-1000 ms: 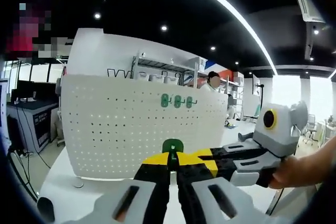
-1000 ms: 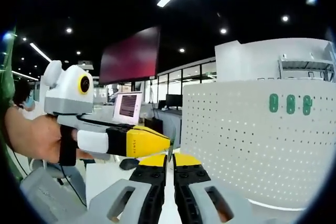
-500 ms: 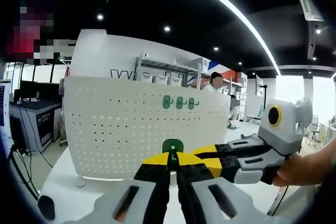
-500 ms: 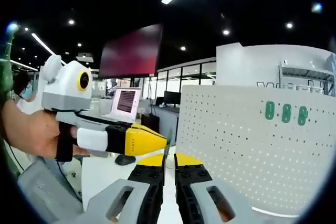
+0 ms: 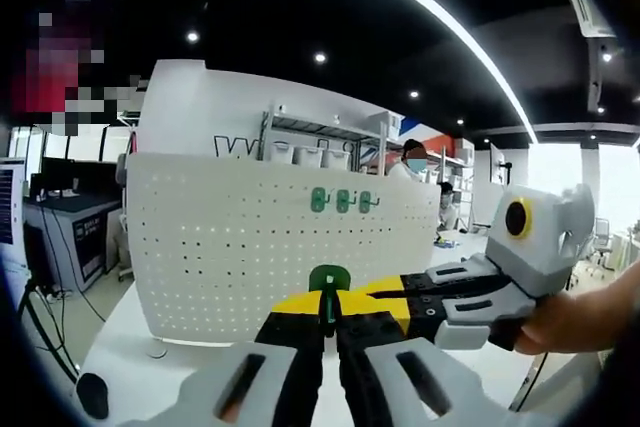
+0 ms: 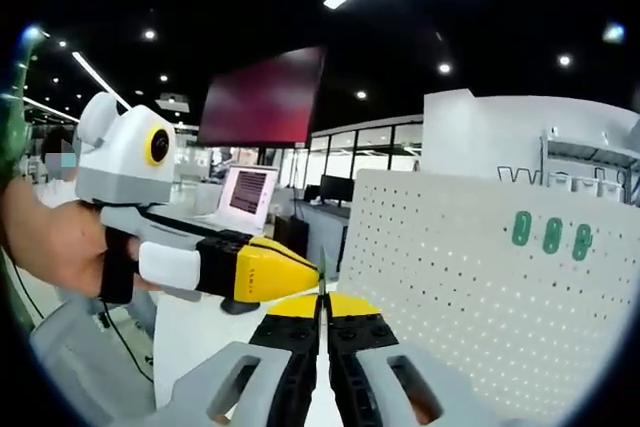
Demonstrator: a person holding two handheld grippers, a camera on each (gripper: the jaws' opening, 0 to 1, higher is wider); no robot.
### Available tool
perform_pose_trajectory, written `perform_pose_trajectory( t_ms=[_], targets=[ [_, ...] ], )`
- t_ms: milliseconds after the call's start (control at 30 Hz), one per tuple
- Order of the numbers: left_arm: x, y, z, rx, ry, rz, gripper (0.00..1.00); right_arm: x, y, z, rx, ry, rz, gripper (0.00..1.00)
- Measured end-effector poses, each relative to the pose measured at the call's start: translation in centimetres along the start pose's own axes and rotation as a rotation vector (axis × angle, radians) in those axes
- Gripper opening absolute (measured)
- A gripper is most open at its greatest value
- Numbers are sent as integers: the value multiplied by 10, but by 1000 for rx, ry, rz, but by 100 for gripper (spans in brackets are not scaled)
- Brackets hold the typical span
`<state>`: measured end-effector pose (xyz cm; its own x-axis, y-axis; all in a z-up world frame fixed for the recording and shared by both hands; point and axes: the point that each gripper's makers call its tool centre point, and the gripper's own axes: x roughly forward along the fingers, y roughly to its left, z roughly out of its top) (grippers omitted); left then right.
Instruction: Insert the hook assembly into the mounting plate slot until the hook locks in place.
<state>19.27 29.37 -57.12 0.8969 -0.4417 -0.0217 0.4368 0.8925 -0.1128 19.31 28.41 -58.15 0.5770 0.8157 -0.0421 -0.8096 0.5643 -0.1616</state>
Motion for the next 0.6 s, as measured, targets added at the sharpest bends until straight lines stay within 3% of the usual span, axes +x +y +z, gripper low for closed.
perform_pose_trajectory(
  t_ms=[333,600],
  targets=[
    [5,-3,1,8,2,-2,3,-10,-9,-6,25,30,-32,6],
    [9,-5,-1,20,12,-7,3,-24,-10,-14,69,55,-10,20]
  ],
)
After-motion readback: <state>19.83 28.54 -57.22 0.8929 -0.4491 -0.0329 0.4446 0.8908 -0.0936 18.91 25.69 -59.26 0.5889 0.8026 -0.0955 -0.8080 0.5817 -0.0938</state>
